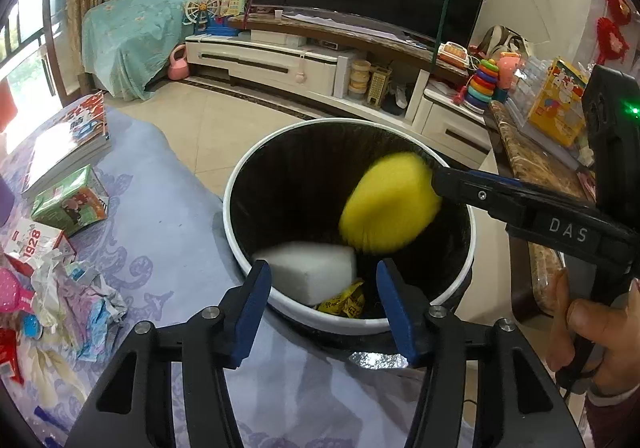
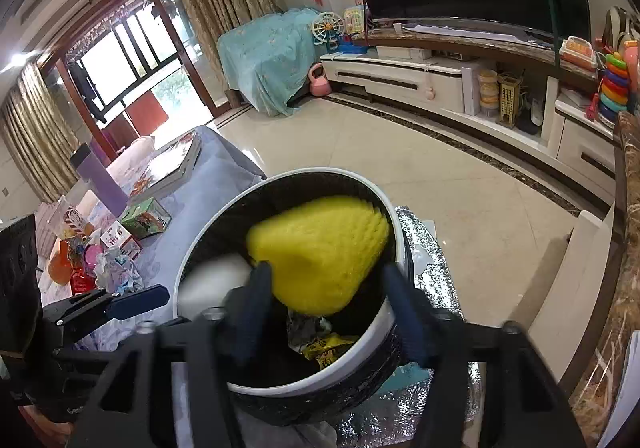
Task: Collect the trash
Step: 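Carry both items over the bin and open both grippers to drop them, then move both tools back over the table toward the blue plastic bag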
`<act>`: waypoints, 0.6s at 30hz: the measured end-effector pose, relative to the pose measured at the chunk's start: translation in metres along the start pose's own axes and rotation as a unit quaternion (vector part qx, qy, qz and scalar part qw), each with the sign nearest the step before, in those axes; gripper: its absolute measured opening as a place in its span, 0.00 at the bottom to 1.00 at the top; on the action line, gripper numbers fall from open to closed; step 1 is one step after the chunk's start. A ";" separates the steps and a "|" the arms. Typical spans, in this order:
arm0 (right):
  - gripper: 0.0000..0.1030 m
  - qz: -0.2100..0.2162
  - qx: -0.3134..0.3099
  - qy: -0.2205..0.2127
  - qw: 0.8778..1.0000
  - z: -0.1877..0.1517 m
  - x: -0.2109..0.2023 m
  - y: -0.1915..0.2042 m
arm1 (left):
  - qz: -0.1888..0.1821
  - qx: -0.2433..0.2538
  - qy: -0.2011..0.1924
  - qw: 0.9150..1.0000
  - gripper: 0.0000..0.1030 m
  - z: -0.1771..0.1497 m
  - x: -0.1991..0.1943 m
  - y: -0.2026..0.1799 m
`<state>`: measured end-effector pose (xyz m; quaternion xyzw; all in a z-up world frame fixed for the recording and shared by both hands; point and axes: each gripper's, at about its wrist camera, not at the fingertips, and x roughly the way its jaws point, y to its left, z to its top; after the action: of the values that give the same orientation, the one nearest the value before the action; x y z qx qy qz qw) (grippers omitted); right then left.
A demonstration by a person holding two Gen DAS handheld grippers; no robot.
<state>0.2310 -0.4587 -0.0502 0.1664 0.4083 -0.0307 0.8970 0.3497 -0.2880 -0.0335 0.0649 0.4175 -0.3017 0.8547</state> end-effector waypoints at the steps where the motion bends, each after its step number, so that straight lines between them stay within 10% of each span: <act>1: 0.62 0.002 0.002 -0.001 1.000 0.000 0.000 -0.001 | 0.000 -0.002 -0.001 1.000 0.53 -0.001 -0.001 0.001; 18: 0.83 0.046 0.039 -0.017 0.998 -0.033 -0.018 0.025 | 0.011 -0.083 -0.014 0.996 0.54 -0.079 -0.064 0.020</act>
<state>0.1997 -0.4263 -0.0499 0.2193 0.3839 -0.0080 0.8969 0.2776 -0.2138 -0.0392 -0.0063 0.4283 -0.2575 0.8661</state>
